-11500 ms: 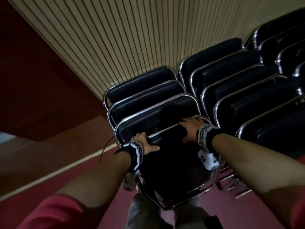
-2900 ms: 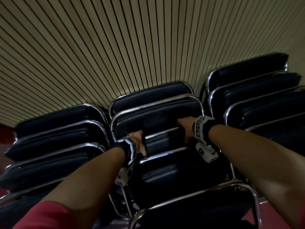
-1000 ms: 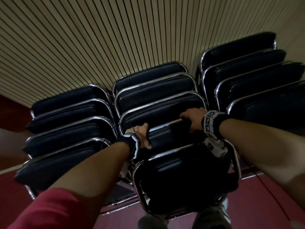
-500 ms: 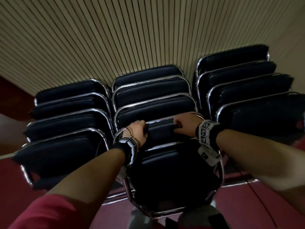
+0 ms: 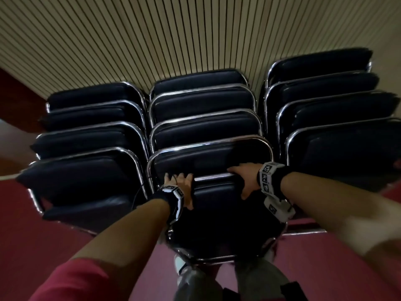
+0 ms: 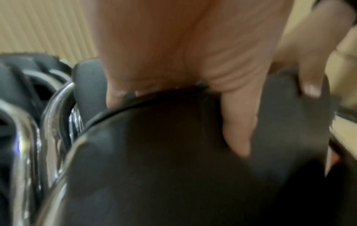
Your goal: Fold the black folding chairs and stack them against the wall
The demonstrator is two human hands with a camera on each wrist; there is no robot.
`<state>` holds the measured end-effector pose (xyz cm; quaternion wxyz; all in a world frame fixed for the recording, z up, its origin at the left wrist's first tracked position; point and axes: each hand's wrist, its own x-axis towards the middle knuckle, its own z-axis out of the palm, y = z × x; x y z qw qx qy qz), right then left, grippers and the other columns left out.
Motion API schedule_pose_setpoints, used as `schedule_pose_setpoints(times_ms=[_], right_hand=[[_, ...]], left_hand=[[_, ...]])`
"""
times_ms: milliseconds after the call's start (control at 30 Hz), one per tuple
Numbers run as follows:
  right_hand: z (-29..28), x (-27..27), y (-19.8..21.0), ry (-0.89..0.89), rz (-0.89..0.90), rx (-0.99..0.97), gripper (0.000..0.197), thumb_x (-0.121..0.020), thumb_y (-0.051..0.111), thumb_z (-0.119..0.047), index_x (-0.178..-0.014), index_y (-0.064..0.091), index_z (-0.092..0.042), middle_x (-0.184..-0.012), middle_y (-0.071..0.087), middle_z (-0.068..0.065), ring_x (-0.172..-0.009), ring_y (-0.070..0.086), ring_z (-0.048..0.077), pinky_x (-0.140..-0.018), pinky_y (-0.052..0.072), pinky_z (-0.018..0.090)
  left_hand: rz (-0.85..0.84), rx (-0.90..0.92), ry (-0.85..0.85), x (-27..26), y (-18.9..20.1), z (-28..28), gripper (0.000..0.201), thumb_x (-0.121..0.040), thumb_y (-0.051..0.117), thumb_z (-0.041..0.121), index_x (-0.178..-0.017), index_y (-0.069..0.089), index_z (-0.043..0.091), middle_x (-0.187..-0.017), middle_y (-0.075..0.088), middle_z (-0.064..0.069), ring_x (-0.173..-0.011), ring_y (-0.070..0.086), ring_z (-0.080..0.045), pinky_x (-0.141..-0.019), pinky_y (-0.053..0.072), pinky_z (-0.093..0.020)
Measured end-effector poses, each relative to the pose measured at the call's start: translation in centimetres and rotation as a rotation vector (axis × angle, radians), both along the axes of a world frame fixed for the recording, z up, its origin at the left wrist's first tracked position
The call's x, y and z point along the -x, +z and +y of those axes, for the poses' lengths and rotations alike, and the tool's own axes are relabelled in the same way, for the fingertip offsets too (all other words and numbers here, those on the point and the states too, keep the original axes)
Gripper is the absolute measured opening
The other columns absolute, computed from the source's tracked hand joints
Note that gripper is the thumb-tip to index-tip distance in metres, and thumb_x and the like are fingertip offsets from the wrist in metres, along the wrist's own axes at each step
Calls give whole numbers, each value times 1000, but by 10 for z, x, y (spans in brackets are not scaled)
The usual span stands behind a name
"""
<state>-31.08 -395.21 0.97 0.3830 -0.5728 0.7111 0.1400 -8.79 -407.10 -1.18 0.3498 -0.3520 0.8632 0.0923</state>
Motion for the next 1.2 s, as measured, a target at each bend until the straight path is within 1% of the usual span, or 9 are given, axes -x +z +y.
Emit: schedule_pose_setpoints(times_ms=[133,267,400,500,700,833,933,1067,1200], right_hand=[[4,-9,-6,-64,-11,33,86,-65,86,-33,-140,47,-21,-132,54,6,-120,54,25,-95,47,33],[11,-19,-4,-126,-67,36,68,-67,85,-22,-130,58,-21,-124,61,3,-114,59,23,-93,50,32],[8,-24,3,-130,-88,59,57,-66,84,-20,-119,64,-21,-115,65,2,-107,62,22,-85,50,27],[4,-26,6,-126,-92,81,56,-67,83,-20,-119,64,-20,-112,63,1,-104,61,20,-81,45,23],[0,-19,0,-127,-89,75,52,-65,84,-21,-113,65,-22,-97,59,-7,-99,63,19,-79,48,24],[-1,-18,-1,-91,-15,99,59,-64,83,-30,-120,63,-24,-109,63,-1,-106,61,22,-88,52,34],[-3,-16,2,10,96,87,75,-62,82,-47,-129,54,-30,-120,58,-1,-115,53,24,-94,45,38],[-10,-20,1,158,129,55,79,-62,82,-55,-128,52,-26,-125,54,2,-116,51,25,-92,47,38],[-13,-17,-6,200,159,74,69,-69,78,-54,-127,52,-28,-127,52,1,-120,47,27,-99,39,44]], left_hand=[[30,44,-41,-7,-2,-1,92,-59,84,57,-134,46,21,-132,54,-4,-122,51,-32,-105,36,-48],[71,-78,24,-16,0,-4,83,-58,86,54,-127,53,24,-131,58,-5,-123,50,-32,-99,47,-44],[61,-89,11,-18,8,-11,81,-57,87,56,-125,56,25,-130,61,-5,-122,54,-31,-97,50,-42],[60,-67,6,-19,8,-18,77,-58,86,56,-122,57,25,-128,62,-4,-122,56,-30,-94,51,-40],[75,-57,15,-16,6,-23,74,-60,86,56,-122,57,28,-127,61,0,-120,55,-28,-90,46,-36],[74,-29,35,-14,8,-22,78,-61,86,56,-126,55,27,-129,58,-1,-124,49,-28,-97,48,-40],[33,-30,44,-14,9,-17,88,-60,86,58,-133,49,26,-134,51,-4,-129,43,-32,-102,44,-49],[-30,-71,65,-11,16,-15,98,-54,89,55,-134,42,26,-134,47,-6,-128,43,-38,-96,46,-59],[70,47,101,-11,15,-6,78,-67,81,52,-132,47,26,-130,51,-2,-124,48,-32,-92,45,-53]])
